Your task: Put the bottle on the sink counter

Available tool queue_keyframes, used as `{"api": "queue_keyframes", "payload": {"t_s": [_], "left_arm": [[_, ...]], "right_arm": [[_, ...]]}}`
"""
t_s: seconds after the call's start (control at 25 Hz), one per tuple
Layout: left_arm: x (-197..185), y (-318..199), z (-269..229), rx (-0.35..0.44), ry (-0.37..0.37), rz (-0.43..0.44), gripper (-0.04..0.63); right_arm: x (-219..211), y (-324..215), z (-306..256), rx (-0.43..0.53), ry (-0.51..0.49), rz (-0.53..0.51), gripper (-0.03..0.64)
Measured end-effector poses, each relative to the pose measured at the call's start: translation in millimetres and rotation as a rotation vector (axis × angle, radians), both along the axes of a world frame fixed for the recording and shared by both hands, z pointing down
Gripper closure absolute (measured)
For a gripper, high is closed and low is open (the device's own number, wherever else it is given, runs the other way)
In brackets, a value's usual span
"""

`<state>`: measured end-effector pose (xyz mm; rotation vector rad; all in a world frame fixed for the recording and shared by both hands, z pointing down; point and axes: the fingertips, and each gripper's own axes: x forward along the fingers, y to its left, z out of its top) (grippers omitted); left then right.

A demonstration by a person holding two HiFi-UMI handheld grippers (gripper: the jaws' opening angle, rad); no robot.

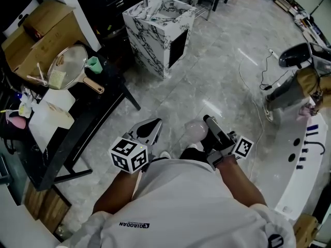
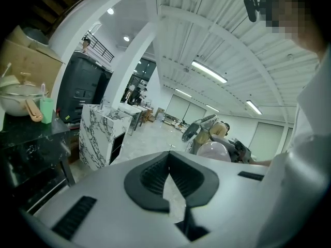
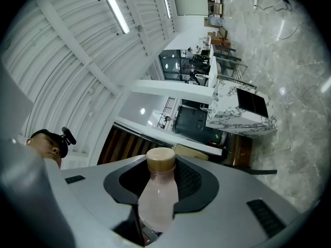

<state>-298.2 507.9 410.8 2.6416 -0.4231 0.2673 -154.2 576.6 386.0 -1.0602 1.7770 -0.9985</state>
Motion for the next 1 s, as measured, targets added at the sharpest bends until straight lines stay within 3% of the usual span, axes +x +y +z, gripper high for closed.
{"api": "queue_keyframes", "payload": {"t_s": [1.0], "left_arm": [[-0.7, -38.0, 8.6, -0.010, -0.023, -0.049, 0.581]], "right_arm": [[11.7, -49.1, 3.5, -0.006, -0.040, -0.008, 0.457]]}}
